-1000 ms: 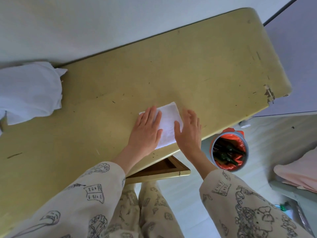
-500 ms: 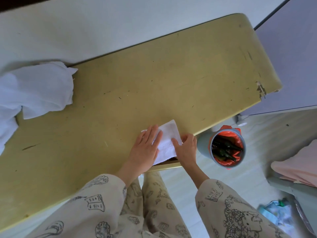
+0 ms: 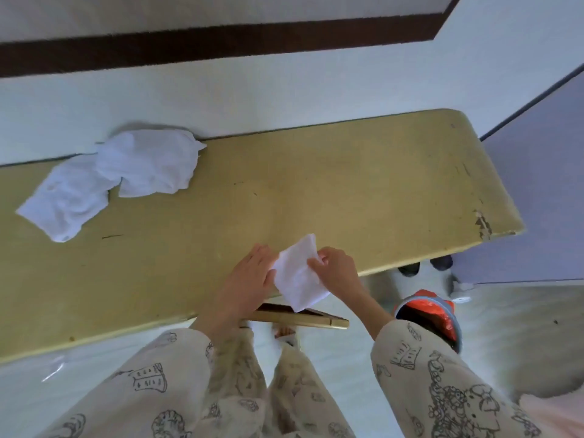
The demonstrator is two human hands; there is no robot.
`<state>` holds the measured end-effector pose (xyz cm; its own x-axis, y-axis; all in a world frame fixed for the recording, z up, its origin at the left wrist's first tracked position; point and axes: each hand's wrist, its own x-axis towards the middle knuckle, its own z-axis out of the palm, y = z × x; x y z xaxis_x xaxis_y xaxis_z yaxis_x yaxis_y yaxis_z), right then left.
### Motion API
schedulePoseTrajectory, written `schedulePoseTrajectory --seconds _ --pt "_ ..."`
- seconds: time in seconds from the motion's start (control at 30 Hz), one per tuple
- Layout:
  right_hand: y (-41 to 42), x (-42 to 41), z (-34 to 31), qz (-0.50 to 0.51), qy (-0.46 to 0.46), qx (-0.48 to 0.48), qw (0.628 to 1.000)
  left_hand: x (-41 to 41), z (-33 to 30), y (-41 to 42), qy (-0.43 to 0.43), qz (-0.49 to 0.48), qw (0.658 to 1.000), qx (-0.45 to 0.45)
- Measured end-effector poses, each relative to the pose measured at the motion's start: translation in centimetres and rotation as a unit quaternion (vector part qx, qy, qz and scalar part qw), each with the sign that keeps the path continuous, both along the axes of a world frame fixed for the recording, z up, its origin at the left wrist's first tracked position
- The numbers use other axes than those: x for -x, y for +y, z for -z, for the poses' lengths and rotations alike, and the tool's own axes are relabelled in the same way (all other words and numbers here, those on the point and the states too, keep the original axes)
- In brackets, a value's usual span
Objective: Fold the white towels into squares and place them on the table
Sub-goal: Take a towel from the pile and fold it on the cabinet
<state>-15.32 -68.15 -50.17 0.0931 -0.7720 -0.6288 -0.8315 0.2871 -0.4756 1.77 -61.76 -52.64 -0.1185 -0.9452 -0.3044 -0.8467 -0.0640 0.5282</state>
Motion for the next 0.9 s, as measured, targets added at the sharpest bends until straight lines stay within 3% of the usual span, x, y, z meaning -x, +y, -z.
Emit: schedulePoseTrajectory --seconds 0.1,0.37,0.5,0.73,0.9 --pt "0.3 -1.7 -2.8 -0.15 0.003 0.072 0.986 -1.3 -2.2 2.8 0.034 -0.134 0.99 0.005" --pt "6.3 -9.6 -10.8 -0.427 -0.072 0.2 0.879 -2.8 -7.7 18.9 0.043 -0.389 0.918 0.071" --pt "13.2 -14.8 -13.7 -0.545 -0.117 0.22 0.801 -3.3 -10.0 29.0 -0.003 -0.51 0.855 0.096" --pt "35.0 -21.6 -18.1 -0.696 -0.254 0.203 0.64 -0.7 -15.0 51.6 -0.086 -0.703 0.696 0.122" --pt "51.4 -21.6 -18.7 -0.737 -0.307 0.165 0.579 5.6 -16.6 67.8 -0.113 -0.787 0.598 0.1"
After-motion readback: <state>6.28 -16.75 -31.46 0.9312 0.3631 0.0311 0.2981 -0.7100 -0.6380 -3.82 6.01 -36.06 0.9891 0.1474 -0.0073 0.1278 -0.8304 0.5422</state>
